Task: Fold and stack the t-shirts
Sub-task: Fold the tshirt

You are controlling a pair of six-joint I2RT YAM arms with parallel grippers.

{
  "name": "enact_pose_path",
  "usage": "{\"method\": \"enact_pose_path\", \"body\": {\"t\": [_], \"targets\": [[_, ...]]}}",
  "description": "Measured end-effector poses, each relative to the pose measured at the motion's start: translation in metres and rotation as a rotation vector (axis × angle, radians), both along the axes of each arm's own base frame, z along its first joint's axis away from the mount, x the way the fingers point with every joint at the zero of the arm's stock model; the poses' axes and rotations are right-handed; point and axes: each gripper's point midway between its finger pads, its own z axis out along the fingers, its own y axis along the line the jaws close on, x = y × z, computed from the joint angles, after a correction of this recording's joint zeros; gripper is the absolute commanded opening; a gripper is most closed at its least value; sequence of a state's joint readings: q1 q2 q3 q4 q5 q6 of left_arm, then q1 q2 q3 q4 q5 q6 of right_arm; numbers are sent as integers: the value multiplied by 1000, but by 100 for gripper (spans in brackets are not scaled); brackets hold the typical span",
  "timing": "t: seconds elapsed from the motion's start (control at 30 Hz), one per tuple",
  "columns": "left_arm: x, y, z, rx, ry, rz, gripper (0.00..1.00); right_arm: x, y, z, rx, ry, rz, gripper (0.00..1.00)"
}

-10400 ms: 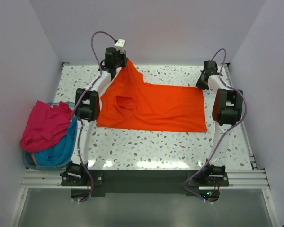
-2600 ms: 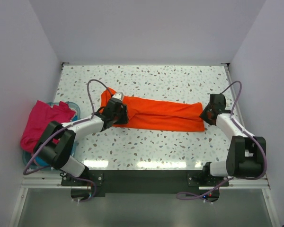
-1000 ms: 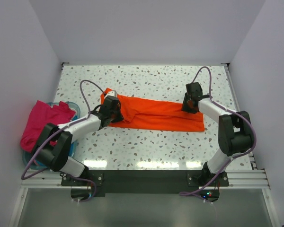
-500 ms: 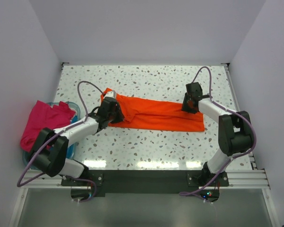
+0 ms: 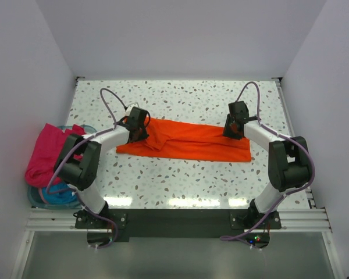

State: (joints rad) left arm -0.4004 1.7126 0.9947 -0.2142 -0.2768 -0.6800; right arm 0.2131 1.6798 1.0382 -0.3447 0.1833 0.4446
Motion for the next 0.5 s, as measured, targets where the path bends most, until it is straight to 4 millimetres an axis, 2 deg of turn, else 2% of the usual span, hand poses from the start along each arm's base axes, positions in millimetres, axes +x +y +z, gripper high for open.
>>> {"method": "enact_pose_path", "body": {"t": [0.27,0.5], "targets": [[-15,-3,-15,-21,53,-31,19,0,1,0,4,1,3,36],[-32,-9,-10,-76,50,-80,17,0,3,0,16,3,10,36]]}}
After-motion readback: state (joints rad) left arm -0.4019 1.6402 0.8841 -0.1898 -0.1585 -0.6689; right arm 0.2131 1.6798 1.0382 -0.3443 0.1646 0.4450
